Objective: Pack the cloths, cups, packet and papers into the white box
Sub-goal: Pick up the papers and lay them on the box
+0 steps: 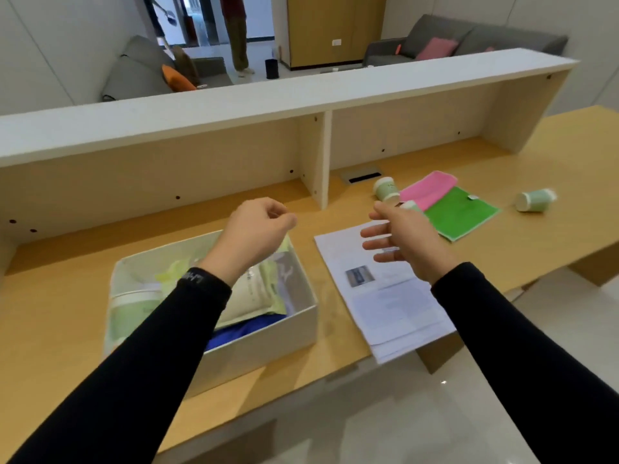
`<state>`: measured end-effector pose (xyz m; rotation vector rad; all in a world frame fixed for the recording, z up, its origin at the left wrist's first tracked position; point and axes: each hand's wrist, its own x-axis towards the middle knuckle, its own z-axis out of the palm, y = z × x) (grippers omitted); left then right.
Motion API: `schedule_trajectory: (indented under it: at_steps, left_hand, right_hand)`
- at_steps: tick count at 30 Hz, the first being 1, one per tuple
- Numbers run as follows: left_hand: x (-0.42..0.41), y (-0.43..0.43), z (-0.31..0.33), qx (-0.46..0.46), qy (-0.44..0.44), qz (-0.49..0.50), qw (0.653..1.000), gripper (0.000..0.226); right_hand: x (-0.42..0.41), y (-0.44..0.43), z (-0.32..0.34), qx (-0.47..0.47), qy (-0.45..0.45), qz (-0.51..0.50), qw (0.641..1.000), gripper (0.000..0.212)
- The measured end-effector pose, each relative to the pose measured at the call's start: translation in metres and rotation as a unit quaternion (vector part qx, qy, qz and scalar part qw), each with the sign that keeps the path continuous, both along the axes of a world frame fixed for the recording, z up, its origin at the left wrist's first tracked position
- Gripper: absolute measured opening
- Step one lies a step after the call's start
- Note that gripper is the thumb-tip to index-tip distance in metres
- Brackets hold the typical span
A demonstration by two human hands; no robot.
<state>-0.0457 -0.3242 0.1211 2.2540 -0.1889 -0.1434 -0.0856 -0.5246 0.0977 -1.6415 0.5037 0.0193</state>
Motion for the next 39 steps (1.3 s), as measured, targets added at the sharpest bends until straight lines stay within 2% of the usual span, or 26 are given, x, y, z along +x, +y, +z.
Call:
schedule_trajectory:
  at_steps: [3, 9, 15, 20, 25, 27, 30, 32, 35, 37, 39]
  left_hand:
    - [0.005, -0.044, -0.012, -0.04, 0.039, -0.031, 0.998, 0.009]
    - [0.033, -0.107, -0.04, -0.025, 0.071, -0.075, 0.994, 0.01]
    - [0.089, -0.152, -0.084, 0.118, 0.11, -0.139, 0.977, 0.02]
    - [0.139, -0.183, -0.128, 0.2, 0.133, -0.16, 0.957, 0.018]
    - [0.171, -0.2, -0.165, 0.284, 0.142, -0.165, 0.934, 0.052]
    - [0.178, -0.202, -0.178, 0.329, 0.119, -0.172, 0.921, 0.058]
    - [0.183, -0.206, -0.19, 0.355, 0.079, -0.182, 0.914, 0.061]
    - [0.182, -0.21, -0.191, 0.358, 0.071, -0.192, 0.911, 0.059]
    - [0.175, -0.213, -0.194, 0.352, 0.093, -0.195, 0.911, 0.058]
    - [0.168, -0.212, -0.194, 0.338, 0.113, -0.17, 0.919, 0.062]
    - [0.158, -0.207, -0.189, 0.307, 0.151, -0.117, 0.932, 0.069]
  right_hand:
    - [-0.012, -0.036, -0.009, 0.02, 0.009, -0.038, 0.999, 0.026]
    - [-0.021, -0.087, -0.037, 0.011, 0.051, -0.078, 0.996, 0.031]
    - [-0.036, -0.127, -0.095, 0.008, 0.175, -0.122, 0.977, 0.038]
    - [0.0, -0.143, -0.114, 0.058, 0.179, -0.142, 0.972, 0.034]
    - [0.009, -0.145, -0.133, 0.07, 0.205, -0.167, 0.962, 0.015]
    - [-0.005, -0.148, -0.146, 0.052, 0.193, -0.229, 0.953, 0.023]
    - [-0.034, -0.145, -0.16, -0.012, 0.223, -0.346, 0.911, 0.053]
    - [-0.049, -0.14, -0.165, 0.054, 0.275, -0.366, 0.887, 0.058]
    - [-0.056, -0.134, -0.167, 0.267, 0.313, -0.265, 0.872, 0.028]
    - [-0.057, -0.134, -0.17, 0.301, 0.289, -0.245, 0.875, 0.024]
    - [-0.06, -0.138, -0.177, 0.273, 0.263, -0.241, 0.894, 0.028]
